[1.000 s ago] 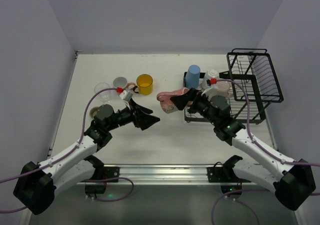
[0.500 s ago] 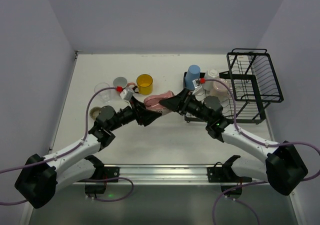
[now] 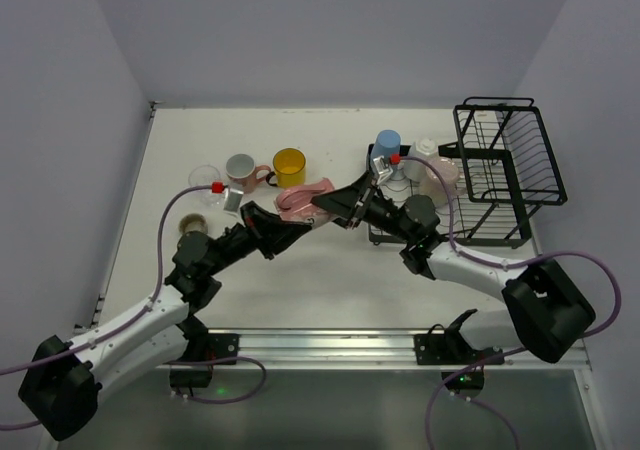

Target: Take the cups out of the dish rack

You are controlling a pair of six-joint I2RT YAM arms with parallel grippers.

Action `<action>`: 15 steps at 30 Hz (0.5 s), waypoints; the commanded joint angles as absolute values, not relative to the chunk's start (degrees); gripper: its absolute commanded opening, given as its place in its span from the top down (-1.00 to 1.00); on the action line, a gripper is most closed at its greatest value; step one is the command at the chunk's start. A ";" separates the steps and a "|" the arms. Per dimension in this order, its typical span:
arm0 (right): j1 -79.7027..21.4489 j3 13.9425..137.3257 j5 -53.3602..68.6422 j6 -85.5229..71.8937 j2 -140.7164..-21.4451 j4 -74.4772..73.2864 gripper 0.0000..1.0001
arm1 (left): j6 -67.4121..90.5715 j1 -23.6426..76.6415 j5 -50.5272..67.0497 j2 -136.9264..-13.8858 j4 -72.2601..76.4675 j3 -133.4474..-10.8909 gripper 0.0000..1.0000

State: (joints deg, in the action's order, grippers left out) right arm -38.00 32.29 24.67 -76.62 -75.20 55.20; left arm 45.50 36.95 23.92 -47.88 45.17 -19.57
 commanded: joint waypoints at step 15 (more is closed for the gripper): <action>-38.14 33.05 26.20 -79.38 -77.52 64.81 -0.98 | 36.65 36.74 -13.75 -29.60 -14.28 -37.33 1.00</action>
